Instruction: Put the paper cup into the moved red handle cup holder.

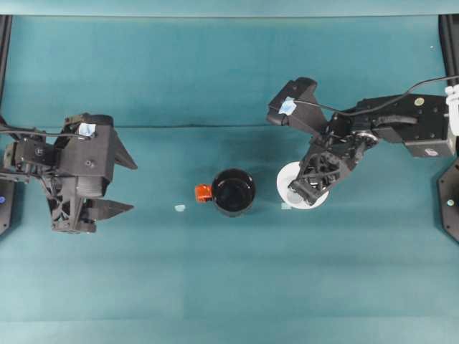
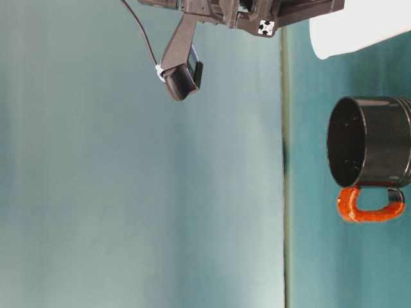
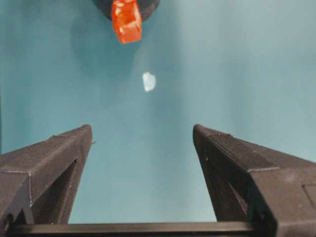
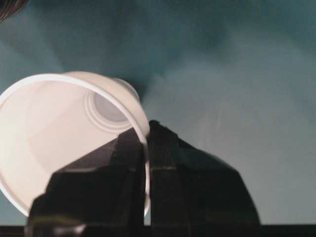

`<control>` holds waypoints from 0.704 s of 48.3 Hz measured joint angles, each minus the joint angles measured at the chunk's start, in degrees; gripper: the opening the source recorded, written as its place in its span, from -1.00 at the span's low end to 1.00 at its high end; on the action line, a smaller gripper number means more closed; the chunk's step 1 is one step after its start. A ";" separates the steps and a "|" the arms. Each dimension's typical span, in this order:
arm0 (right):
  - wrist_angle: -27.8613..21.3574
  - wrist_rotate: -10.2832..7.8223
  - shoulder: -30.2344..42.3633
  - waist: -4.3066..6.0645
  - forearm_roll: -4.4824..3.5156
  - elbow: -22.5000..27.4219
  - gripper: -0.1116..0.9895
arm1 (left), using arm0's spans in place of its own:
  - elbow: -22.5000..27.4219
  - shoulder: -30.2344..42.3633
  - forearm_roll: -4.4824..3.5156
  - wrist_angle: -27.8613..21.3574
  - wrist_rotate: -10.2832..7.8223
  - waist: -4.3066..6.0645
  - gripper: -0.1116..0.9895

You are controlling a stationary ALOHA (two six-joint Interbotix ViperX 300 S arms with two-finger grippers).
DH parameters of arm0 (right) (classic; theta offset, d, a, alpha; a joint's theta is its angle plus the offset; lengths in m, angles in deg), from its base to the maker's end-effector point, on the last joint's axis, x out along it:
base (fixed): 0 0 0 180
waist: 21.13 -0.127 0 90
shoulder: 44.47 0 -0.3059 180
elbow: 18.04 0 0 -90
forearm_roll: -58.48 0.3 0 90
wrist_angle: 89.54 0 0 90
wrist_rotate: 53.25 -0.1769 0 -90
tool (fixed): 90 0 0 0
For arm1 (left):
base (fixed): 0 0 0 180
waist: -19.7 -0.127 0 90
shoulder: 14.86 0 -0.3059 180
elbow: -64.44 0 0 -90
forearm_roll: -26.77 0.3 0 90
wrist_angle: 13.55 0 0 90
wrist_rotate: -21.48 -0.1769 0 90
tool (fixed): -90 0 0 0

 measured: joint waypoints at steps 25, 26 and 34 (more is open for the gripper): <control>-18.28 0.09 -4.48 1.76 -2.02 14.68 -1.00 | 0.00 0.09 0.09 0.00 0.00 0.00 0.82; -19.25 0.00 -4.83 1.76 -2.29 15.82 -1.00 | 0.00 0.00 0.09 0.00 0.00 0.09 0.82; -25.40 0.09 -6.59 1.76 -2.81 21.80 -1.00 | 0.00 0.00 0.09 0.00 0.00 0.09 0.82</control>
